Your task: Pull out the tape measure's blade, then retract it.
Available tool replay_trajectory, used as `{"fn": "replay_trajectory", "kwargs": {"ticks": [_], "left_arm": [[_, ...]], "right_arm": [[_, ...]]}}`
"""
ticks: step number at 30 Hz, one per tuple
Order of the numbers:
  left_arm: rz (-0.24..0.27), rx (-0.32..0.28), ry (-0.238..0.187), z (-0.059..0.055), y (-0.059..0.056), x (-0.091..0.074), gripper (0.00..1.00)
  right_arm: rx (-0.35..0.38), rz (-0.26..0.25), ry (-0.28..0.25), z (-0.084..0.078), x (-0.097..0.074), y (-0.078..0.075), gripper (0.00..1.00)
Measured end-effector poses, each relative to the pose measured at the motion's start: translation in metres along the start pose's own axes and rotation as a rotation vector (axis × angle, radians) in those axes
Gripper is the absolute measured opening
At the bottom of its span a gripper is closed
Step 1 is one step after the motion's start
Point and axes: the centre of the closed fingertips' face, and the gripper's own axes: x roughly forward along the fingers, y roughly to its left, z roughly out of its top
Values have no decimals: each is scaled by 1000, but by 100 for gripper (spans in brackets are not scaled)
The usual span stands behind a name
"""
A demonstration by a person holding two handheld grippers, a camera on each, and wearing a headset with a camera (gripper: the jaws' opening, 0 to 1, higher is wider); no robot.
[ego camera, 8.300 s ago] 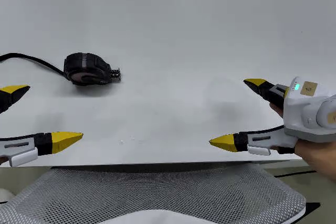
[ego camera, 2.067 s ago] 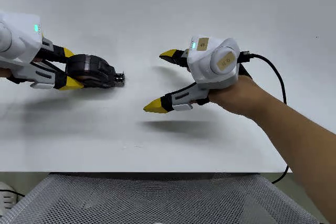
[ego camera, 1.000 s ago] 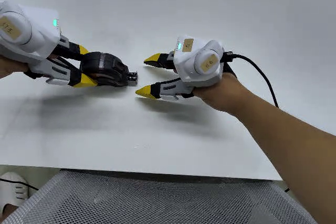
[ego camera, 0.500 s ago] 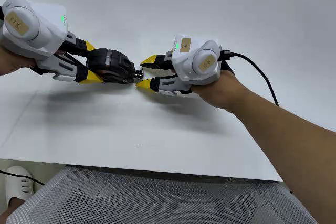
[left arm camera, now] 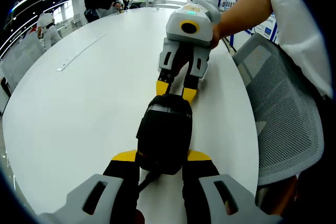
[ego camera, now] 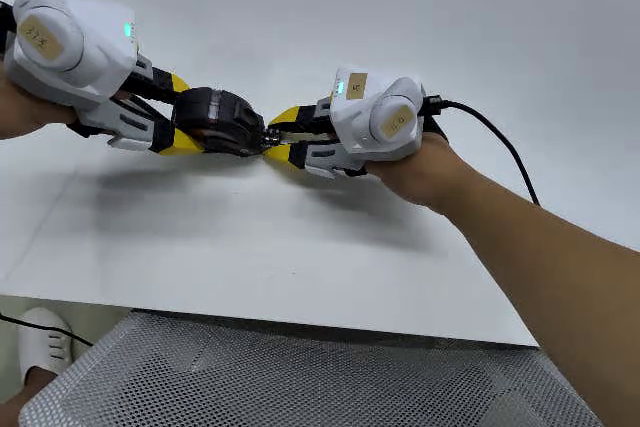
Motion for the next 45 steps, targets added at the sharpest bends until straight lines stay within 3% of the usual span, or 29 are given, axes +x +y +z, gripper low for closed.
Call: {"fn": "replay_trajectory", "kwargs": {"ticks": [17, 45], "left_arm": [[3, 6, 1, 0, -1, 0, 25], [3, 15, -11, 0, -1, 0, 25]], "right_arm": [[14, 2, -3, 2, 1, -2, 11], [-29, -9, 6, 1, -4, 1, 10]]}}
